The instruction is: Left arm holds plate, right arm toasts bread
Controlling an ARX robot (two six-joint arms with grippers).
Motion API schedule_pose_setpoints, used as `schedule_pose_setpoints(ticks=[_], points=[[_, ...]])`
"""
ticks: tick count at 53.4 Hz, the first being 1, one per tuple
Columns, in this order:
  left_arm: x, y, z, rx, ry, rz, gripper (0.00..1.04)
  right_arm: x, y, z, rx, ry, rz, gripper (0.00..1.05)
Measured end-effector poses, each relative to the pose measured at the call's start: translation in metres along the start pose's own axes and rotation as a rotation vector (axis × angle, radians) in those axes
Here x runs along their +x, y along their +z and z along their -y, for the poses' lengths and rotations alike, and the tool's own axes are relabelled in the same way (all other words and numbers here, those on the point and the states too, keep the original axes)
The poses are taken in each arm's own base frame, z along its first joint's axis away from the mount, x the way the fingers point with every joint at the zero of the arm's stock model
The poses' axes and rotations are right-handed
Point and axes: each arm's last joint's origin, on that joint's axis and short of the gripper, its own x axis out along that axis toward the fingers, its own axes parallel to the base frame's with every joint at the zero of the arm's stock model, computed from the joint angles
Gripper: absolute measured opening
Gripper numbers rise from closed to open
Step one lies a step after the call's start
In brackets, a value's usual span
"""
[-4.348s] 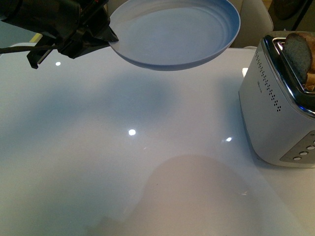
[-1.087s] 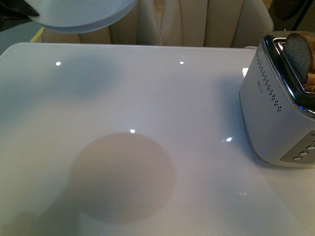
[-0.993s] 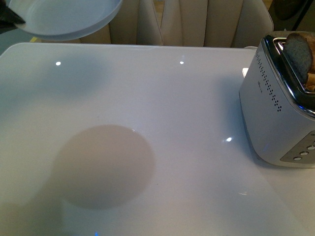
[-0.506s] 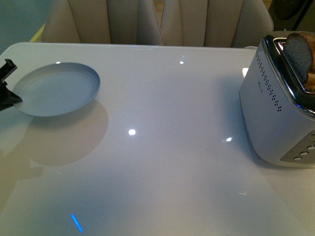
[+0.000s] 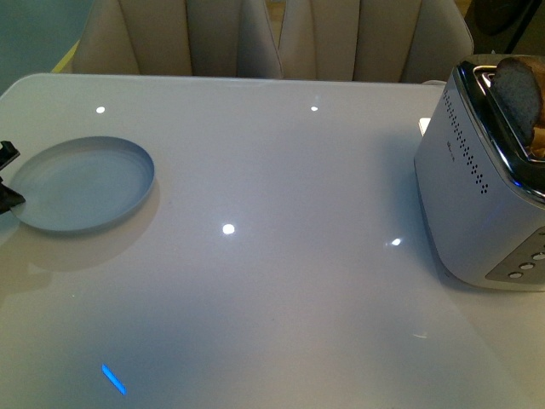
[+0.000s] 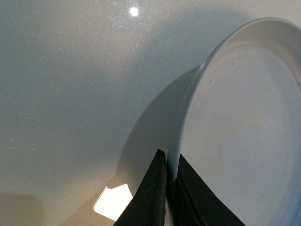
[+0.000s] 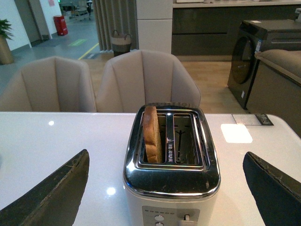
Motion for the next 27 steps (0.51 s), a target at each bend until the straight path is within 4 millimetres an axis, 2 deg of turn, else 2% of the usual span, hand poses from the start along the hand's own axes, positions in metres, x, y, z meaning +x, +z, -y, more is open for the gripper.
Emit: schedule_pose_setpoints(ticks=[27], points=[[0.002, -0.004, -0.013, 0.006, -0.045, 0.007, 0.03, 0.0, 0.0, 0.0, 0.0, 0.0, 0.0, 0.96]])
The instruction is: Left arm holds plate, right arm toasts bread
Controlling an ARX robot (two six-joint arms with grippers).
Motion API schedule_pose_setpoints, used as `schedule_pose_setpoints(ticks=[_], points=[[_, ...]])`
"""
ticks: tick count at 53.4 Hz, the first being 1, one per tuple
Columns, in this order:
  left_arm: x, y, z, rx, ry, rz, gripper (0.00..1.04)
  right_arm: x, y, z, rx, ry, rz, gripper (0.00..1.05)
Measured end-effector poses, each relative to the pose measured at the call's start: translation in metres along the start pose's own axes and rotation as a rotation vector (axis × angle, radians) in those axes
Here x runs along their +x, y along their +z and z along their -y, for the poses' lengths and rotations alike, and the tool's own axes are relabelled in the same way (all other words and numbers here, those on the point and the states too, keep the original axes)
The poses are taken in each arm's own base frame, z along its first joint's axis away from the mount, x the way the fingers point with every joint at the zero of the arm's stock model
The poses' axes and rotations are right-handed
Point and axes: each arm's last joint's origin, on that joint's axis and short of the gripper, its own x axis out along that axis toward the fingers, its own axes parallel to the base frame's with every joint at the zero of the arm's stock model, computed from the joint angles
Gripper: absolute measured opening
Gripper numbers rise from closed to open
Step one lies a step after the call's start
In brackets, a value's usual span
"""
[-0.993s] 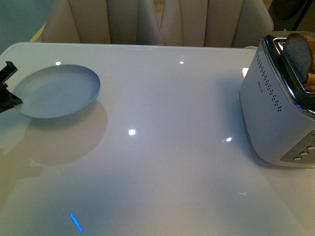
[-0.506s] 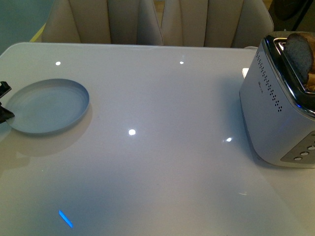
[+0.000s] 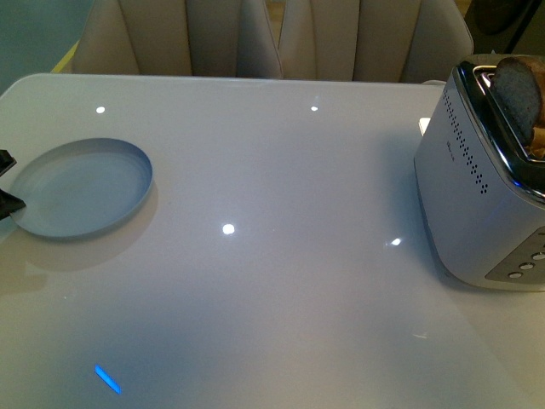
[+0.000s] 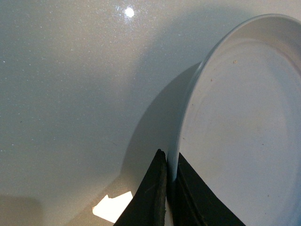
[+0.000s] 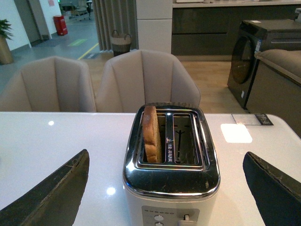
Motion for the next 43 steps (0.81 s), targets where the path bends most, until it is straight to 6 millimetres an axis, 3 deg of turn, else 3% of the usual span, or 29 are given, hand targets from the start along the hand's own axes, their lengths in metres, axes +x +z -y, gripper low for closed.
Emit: schedule_pose_setpoints(ticks=[23, 33, 43], points=[[-0.005, -0.009, -0.011, 0.0, -0.001, -0.012, 0.04, 0.0, 0.0, 0.0, 0.0, 0.0, 0.0, 0.96], [-0.005, -0.009, -0.012, 0.001, 0.019, -0.003, 0.49, 0.0, 0.0, 0.0, 0.0, 0.0, 0.0, 0.96], [-0.009, -0.008, -0.009, 0.006, 0.012, 0.022, 0.78, 0.0, 0.0, 0.0, 0.0, 0.0, 0.0, 0.96]])
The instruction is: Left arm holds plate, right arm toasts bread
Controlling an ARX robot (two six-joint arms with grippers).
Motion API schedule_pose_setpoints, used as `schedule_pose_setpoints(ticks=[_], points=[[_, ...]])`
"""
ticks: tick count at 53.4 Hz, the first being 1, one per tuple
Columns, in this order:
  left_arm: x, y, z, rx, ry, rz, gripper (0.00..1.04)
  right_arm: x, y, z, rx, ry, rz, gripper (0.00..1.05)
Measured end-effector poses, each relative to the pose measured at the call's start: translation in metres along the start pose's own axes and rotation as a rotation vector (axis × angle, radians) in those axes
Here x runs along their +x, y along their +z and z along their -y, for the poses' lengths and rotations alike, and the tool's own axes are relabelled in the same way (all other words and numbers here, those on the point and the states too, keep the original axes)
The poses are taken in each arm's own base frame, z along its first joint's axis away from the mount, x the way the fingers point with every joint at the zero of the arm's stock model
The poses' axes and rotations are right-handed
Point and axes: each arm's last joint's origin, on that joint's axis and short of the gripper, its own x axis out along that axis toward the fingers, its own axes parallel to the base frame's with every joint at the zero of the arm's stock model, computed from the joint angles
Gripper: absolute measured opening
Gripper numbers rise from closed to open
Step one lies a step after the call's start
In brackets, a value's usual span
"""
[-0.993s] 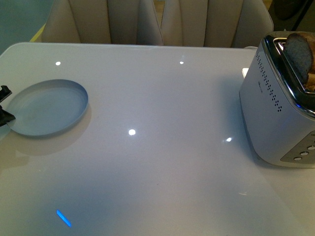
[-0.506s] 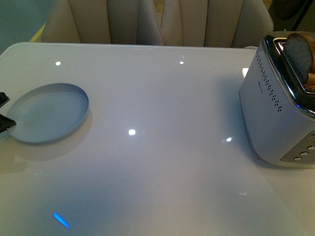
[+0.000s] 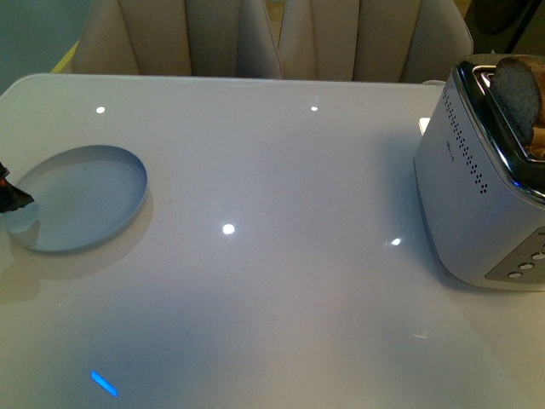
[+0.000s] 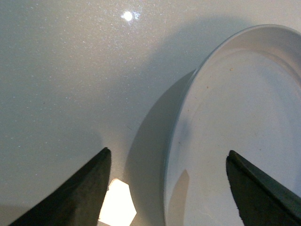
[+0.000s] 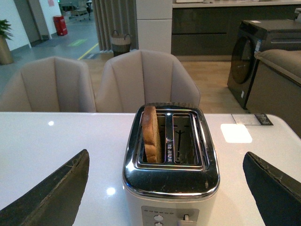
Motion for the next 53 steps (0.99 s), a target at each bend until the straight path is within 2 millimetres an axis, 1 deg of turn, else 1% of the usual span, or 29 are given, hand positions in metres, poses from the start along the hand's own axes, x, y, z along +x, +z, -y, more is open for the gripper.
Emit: schedule_pose_setpoints(ticks=[8, 9, 13, 17, 25, 27, 34, 47, 48, 50, 53], points=[[-0.012, 0.004, 0.009, 0.004, -0.018, 0.042, 0.99, 0.0, 0.0, 0.0, 0.0, 0.0, 0.0, 0.96], [-0.014, 0.005, 0.011, 0.007, -0.02, 0.047, 1.0, 0.0, 0.0, 0.0, 0.0, 0.0, 0.0, 0.96], [-0.025, 0.013, 0.022, 0.021, -0.033, 0.092, 0.97, 0.0, 0.0, 0.0, 0.0, 0.0, 0.0, 0.96], [-0.038, 0.021, 0.037, 0.048, -0.048, 0.147, 0.98, 0.0, 0.0, 0.0, 0.0, 0.0, 0.0, 0.96], [-0.068, 0.039, 0.075, 0.096, -0.108, 0.263, 0.98, 0.0, 0.0, 0.0, 0.0, 0.0, 0.0, 0.96], [-0.079, 0.044, 0.088, 0.109, -0.125, 0.301, 0.98, 0.0, 0.0, 0.0, 0.0, 0.0, 0.0, 0.96], [-0.103, 0.055, 0.12, 0.144, -0.183, 0.38, 0.98, 0.0, 0.0, 0.0, 0.0, 0.0, 0.0, 0.96], [-0.102, 0.052, 0.118, 0.136, -0.176, 0.372, 0.98, 0.0, 0.0, 0.0, 0.0, 0.0, 0.0, 0.96], [-0.102, 0.051, 0.118, 0.151, -0.169, 0.387, 0.97, 0.0, 0.0, 0.0, 0.0, 0.0, 0.0, 0.96], [-0.102, 0.048, 0.117, 0.225, -0.167, 0.502, 0.9, 0.0, 0.0, 0.0, 0.0, 0.0, 0.0, 0.96], [-0.108, 0.037, 0.115, 0.352, -0.156, 0.64, 0.81, 0.0, 0.0, 0.0, 0.0, 0.0, 0.0, 0.96]])
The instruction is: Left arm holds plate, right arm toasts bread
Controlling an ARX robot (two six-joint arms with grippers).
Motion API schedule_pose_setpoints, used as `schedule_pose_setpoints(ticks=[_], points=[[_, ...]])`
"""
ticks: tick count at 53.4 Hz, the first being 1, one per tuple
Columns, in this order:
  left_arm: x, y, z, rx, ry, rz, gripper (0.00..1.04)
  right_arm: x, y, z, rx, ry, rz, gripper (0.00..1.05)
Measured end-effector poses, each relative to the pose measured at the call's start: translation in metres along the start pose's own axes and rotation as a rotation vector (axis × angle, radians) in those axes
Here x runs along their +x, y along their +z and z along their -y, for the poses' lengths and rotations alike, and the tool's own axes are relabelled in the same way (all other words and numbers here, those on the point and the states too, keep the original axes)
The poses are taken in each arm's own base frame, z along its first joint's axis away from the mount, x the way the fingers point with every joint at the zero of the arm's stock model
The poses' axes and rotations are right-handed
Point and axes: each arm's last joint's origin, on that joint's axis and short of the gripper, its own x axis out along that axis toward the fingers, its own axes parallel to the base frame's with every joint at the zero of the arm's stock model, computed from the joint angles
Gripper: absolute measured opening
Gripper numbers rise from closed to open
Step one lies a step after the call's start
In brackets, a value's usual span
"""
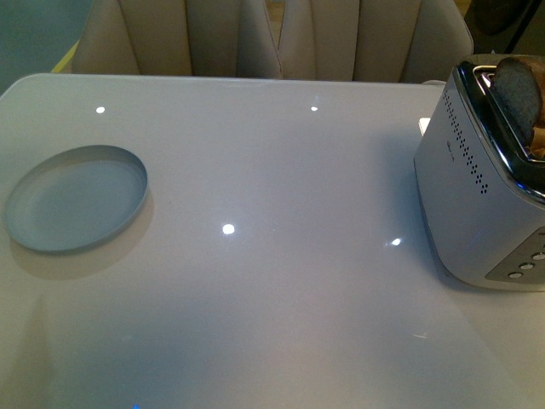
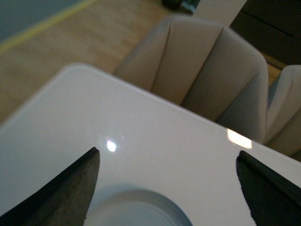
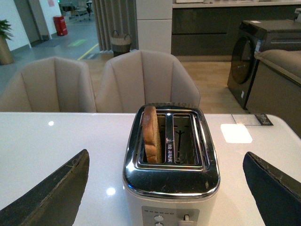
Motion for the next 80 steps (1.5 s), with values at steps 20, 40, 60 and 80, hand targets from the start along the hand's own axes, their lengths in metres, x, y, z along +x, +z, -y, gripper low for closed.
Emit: schedule_pose_setpoints(ticks=[20, 40, 60, 80], points=[[-0.112, -0.013, 0.048, 0.261, -0.044, 0.181, 0.08, 0.0, 0.0, 0.0, 0.0, 0.001, 0.001, 0.96], [-0.19, -0.017, 0.073, 0.269, -0.043, 0.18, 0.03, 0.0, 0.0, 0.0, 0.0, 0.001, 0.001, 0.96], [-0.22, -0.022, 0.072, 0.271, -0.04, 0.18, 0.03, 0.0, 0.0, 0.0, 0.0, 0.0, 0.001, 0.96], [-0.241, -0.023, 0.071, 0.271, -0.041, 0.191, 0.03, 0.0, 0.0, 0.0, 0.0, 0.0, 0.001, 0.96]])
